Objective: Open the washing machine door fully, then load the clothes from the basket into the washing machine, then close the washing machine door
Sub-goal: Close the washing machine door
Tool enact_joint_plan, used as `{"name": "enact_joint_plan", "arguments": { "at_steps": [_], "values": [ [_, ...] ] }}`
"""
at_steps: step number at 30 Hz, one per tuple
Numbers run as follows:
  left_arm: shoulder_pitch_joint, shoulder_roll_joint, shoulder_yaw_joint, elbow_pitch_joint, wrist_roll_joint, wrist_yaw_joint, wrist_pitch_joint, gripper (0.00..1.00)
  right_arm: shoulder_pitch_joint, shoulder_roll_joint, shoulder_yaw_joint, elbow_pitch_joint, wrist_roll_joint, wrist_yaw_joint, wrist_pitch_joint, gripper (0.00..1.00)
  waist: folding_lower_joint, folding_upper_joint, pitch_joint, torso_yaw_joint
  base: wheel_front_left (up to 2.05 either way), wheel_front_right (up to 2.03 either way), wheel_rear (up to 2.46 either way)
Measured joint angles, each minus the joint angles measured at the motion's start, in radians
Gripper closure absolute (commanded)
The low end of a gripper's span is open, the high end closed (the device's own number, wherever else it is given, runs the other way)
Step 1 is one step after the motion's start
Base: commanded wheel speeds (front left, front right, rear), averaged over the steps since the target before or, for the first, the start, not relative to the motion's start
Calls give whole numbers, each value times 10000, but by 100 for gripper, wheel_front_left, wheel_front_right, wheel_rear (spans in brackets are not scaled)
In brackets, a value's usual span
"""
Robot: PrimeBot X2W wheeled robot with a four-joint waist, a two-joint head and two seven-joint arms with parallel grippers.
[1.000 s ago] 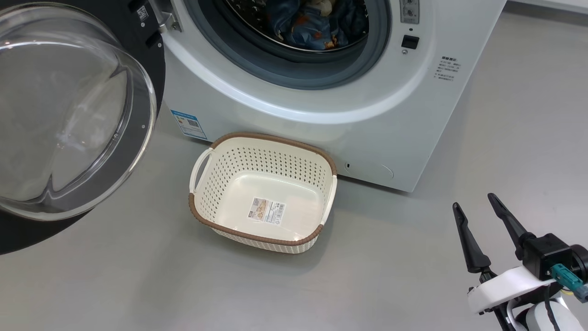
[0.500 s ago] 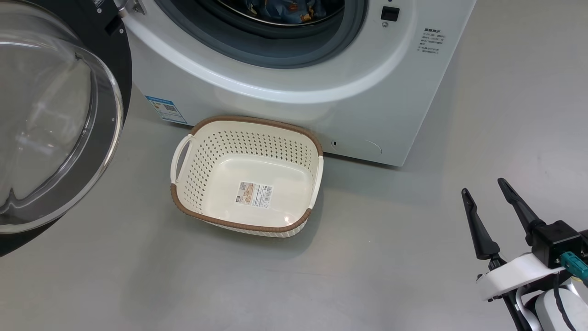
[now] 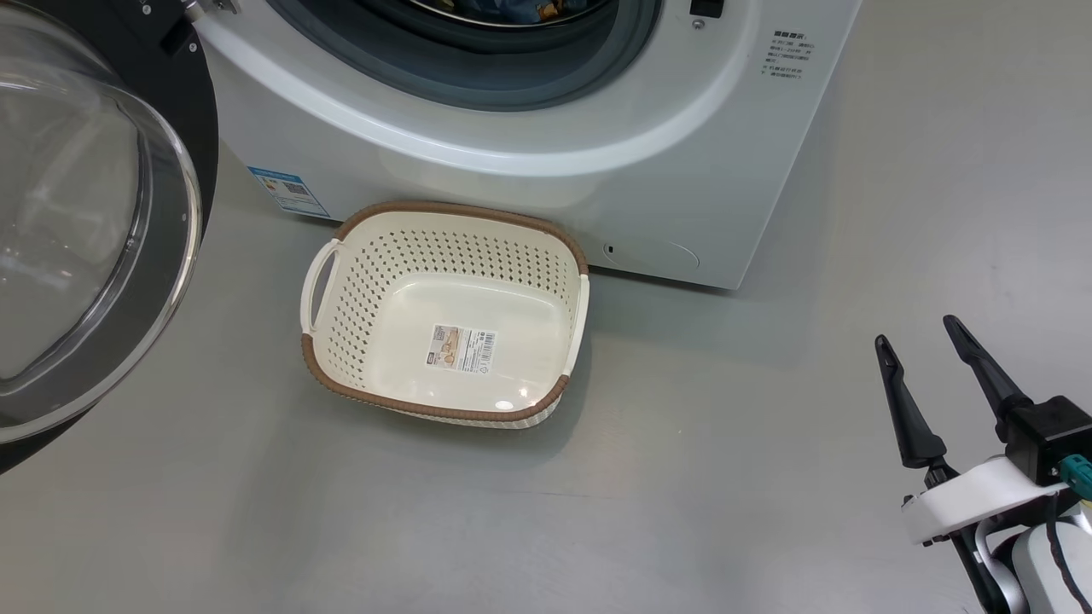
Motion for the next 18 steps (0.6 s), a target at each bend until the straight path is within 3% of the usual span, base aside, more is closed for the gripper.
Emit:
{"name": "enact_joint_plan", "arguments": {
  "at_steps": [18],
  "values": [
    [-483, -100, -389, 474, -665, -111, 1216, 100, 0, -334, -31, -4, 0, 0, 0, 0, 0, 0, 179, -10, 0, 0, 0]
  ]
}}
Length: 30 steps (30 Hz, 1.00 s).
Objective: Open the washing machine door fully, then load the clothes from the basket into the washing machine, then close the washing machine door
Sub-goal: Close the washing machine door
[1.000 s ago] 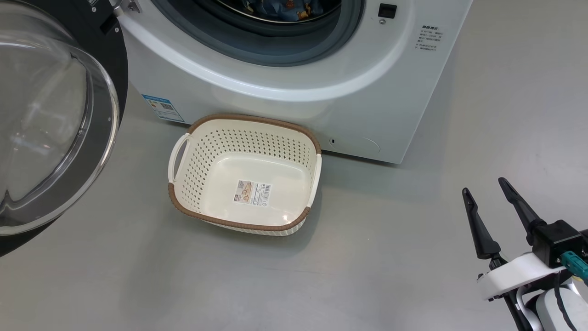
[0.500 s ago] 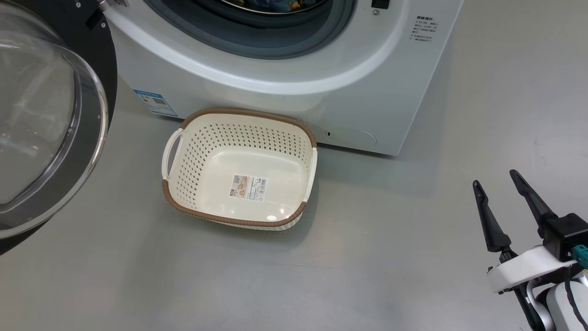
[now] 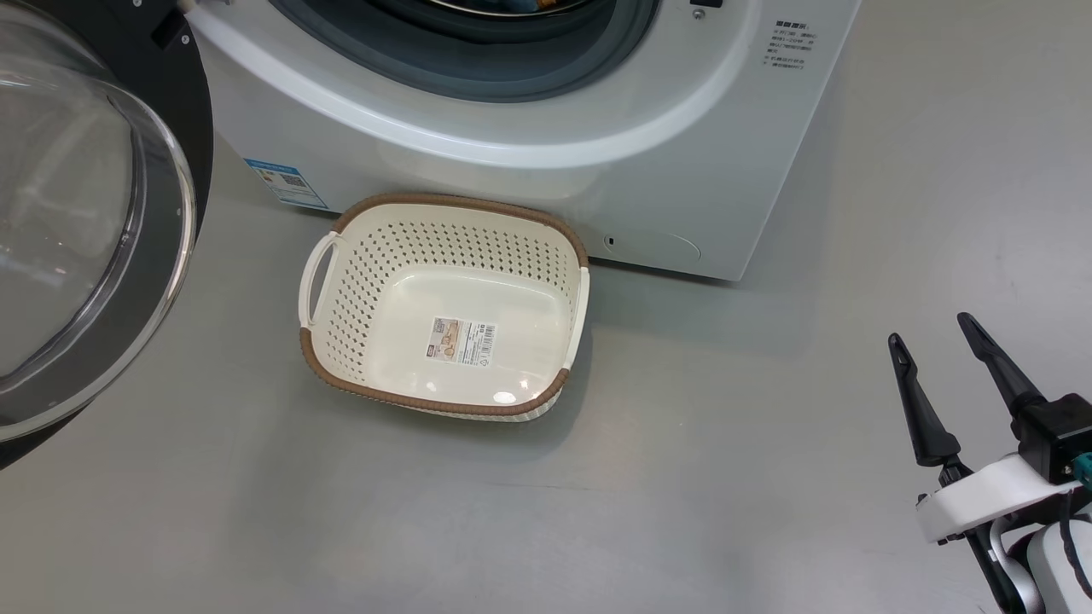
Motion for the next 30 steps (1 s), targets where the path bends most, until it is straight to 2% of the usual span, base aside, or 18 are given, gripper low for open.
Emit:
{"name": "enact_joint_plan", "arguments": {
  "at_steps": [18, 30],
  "values": [
    [-58, -61, -46, 420, -337, -349, 637, 100, 16, -336, 67, 13, 0, 0, 0, 0, 0, 0, -129, 17, 0, 0, 0],
    [-50, -36, -230, 485, -556, -1074, 1490, 100, 53, -426, 38, 15, 4, 0, 0, 0, 0, 0, -257, 57, 0, 0, 0]
  ]
}}
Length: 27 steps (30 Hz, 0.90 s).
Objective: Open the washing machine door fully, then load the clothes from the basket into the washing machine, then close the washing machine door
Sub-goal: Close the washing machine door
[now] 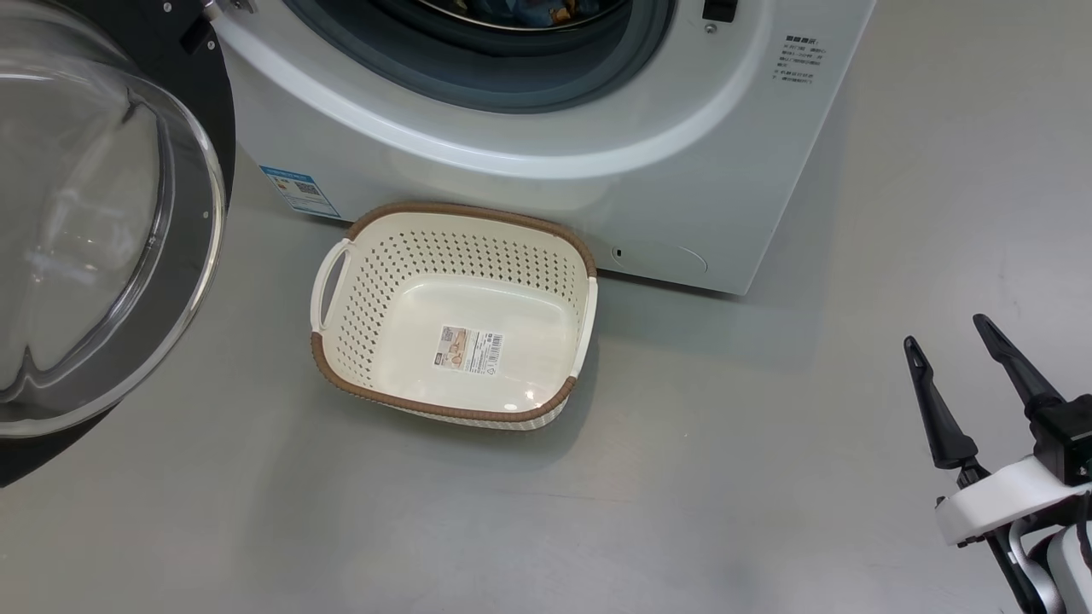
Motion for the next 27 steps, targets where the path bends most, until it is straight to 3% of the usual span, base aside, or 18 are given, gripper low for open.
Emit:
{"name": "enact_joint_plan", "arguments": {
  "at_steps": [14, 27],
  "values": [
    [8, -107, -355, 15, -430, -309, 1279, 100, 37, 19, -19, -6, 4, 0, 0, 0, 0, 0, -12, 30, 0, 0, 0],
    [106, -311, -510, 71, -644, -311, 2197, 100, 36, 424, -35, 54, 17, 0, 0, 0, 0, 0, -243, 158, 0, 0, 0]
  ]
}}
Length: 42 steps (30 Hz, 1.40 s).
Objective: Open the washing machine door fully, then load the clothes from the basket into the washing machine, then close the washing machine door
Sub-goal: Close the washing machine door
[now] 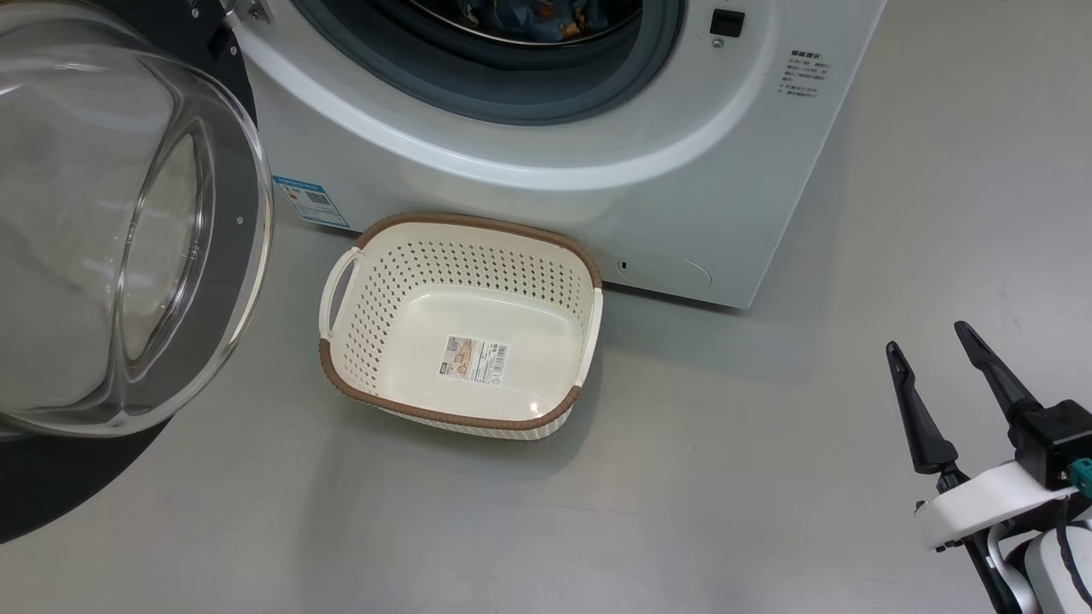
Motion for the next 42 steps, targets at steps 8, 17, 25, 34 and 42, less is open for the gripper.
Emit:
{"name": "enact_joint_plan", "arguments": {
  "at_steps": [8, 17, 25, 34, 42],
  "values": [
    [244, -35, -92, -29, -86, 0, 546, 100, 0, 138, 90, 59, 0, 0, 0, 0, 0, 0, -274, 62, 0, 0, 0],
    [403, -67, -345, -247, -104, 0, 1110, 100, 0, 372, 125, 109, 0, 0, 0, 0, 0, 0, -528, 88, 0, 0, 0],
    [417, -199, -491, -583, -366, 0, 1503, 100, 0, 483, 102, 136, 2, 0, 0, 0, 0, 0, -622, 53, 0, 0, 0],
    [577, -433, -913, -1005, -362, 2, 1964, 100, 17, 625, -8, 203, 2, 0, 0, 0, 0, 0, -844, 99, 0, 0, 0],
    [663, -612, -1104, -1396, -366, 4, 2330, 100, 61, 700, 0, 203, 2, 0, 0, 0, 0, 0, -924, 132, 0, 0, 0]
  ]
}}
